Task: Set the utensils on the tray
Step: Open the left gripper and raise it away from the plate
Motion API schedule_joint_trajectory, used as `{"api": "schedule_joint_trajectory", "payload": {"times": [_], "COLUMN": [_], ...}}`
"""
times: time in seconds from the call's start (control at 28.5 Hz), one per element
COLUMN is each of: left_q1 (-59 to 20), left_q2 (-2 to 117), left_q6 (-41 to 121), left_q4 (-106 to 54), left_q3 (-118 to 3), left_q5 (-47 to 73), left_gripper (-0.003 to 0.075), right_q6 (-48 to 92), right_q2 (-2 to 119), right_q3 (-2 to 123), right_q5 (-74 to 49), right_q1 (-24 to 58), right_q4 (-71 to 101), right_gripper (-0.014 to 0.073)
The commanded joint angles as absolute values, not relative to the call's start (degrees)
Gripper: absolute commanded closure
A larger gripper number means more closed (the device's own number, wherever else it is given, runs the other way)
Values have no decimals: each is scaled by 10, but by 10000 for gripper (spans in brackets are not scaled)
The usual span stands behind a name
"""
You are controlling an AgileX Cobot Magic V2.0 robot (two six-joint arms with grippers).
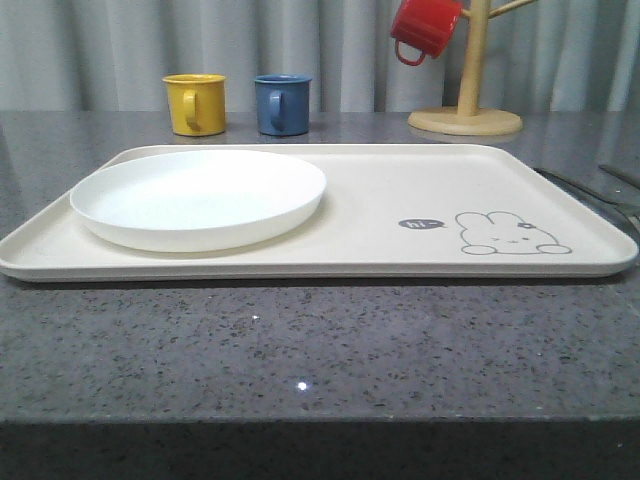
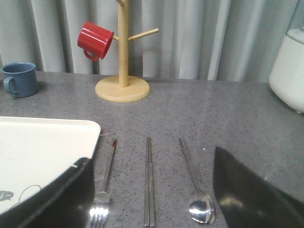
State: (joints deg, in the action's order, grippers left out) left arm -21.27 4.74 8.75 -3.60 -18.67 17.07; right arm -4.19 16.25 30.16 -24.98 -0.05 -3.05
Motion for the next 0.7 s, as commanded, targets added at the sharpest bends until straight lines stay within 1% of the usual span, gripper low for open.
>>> {"api": "schedule_joint_trajectory", "payload": {"times": [0.0,0.25,0.35,0.49,0.56,0.67], "left_q1": [-212,-212,-212,-212,-212,-212], "left_q2": [53,53,53,53,53,53], "left_q6": [80,80,80,80,80,80], "left_q4": [-43,-43,-43,-43,-43,-43], "left_q3": [-201,-201,-201,-201,-201,-201], "left_q5": [120,120,120,120,120,120], "left_gripper": [738,738,738,738,738,738], "right_q6": [-38,-38,-38,-38,-38,-38], "right_q2": [173,175,190,247,283,346], "right_q3": [322,322,325,343,359,395], "right_q5": [-205,-204,-216,-243,-254,-282], "right_q1": [-4,-4,-4,-3,-3,-3], "right_q4": [-33,-33,-33,-33,-33,-33], "right_gripper": [43,48,98,211,232,232]}}
